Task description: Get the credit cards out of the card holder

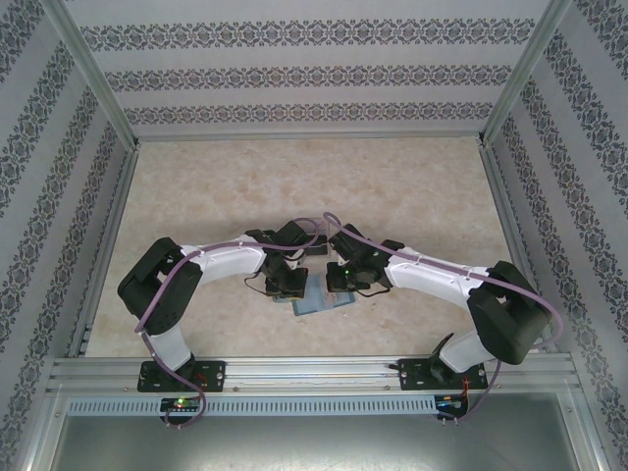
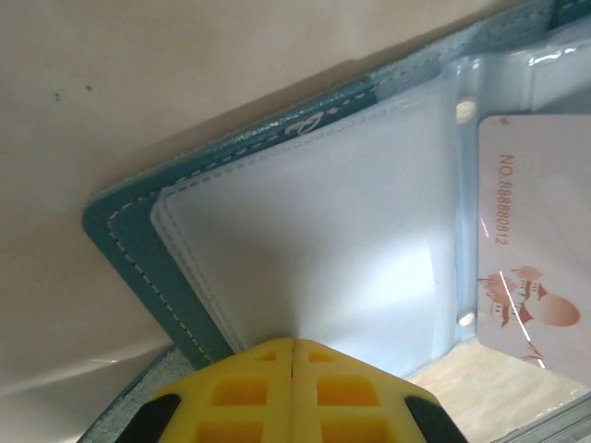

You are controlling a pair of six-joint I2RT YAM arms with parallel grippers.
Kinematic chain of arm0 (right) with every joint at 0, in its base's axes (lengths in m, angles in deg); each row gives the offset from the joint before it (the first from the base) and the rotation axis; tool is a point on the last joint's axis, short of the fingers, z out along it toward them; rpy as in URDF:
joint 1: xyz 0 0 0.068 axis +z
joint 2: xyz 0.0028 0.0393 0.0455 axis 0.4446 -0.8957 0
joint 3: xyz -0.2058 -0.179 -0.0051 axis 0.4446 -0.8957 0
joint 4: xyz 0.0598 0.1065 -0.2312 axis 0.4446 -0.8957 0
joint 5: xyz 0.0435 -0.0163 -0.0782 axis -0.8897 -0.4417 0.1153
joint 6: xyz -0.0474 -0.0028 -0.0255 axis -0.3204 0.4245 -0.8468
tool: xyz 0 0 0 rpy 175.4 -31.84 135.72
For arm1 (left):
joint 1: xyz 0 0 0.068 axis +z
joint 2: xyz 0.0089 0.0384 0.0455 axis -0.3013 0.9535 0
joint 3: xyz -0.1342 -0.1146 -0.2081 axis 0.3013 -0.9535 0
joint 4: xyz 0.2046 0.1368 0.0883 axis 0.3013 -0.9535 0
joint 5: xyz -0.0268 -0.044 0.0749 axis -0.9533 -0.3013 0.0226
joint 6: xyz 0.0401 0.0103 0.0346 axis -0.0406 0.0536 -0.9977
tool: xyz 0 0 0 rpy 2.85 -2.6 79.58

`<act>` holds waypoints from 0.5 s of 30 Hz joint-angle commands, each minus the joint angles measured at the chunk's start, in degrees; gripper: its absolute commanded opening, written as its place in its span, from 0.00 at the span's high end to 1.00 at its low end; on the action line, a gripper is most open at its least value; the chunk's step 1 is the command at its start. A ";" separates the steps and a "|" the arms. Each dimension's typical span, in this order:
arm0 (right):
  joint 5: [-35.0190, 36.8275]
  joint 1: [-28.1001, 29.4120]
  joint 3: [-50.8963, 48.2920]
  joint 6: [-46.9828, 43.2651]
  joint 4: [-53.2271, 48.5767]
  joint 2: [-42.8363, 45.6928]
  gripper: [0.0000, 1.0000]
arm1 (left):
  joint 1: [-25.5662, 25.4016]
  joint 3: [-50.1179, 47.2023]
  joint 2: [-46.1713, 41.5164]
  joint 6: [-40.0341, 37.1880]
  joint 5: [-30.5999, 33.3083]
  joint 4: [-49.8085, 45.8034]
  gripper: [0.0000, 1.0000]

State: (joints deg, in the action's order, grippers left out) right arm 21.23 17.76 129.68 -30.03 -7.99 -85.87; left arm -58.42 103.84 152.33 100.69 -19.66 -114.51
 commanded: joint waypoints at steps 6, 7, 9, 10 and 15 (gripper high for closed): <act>2.50 0.74 1.89 -0.36 -2.95 2.88 0.93 | -0.25 2.00 0.33 -3.38 5.00 -6.49 1.00; 2.39 0.72 2.02 -0.37 -2.91 3.05 0.93 | -0.25 2.18 0.18 -3.45 4.93 -6.49 1.00; 2.11 0.75 2.32 -0.46 -2.69 3.47 0.93 | -0.25 2.56 -0.39 -3.80 5.85 -6.49 0.99; 2.20 0.67 2.42 -0.61 -2.58 3.78 0.93 | -0.25 2.61 -0.85 -3.93 6.42 -6.31 0.99; 1.98 0.49 3.94 -3.94 -3.58 4.53 0.93 | 0.00 2.67 -2.94 -4.16 7.38 -5.72 0.97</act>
State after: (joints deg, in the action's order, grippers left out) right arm 22.10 18.09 131.32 -31.06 -10.02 -82.76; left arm -58.42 105.43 151.91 98.05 -14.35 -117.86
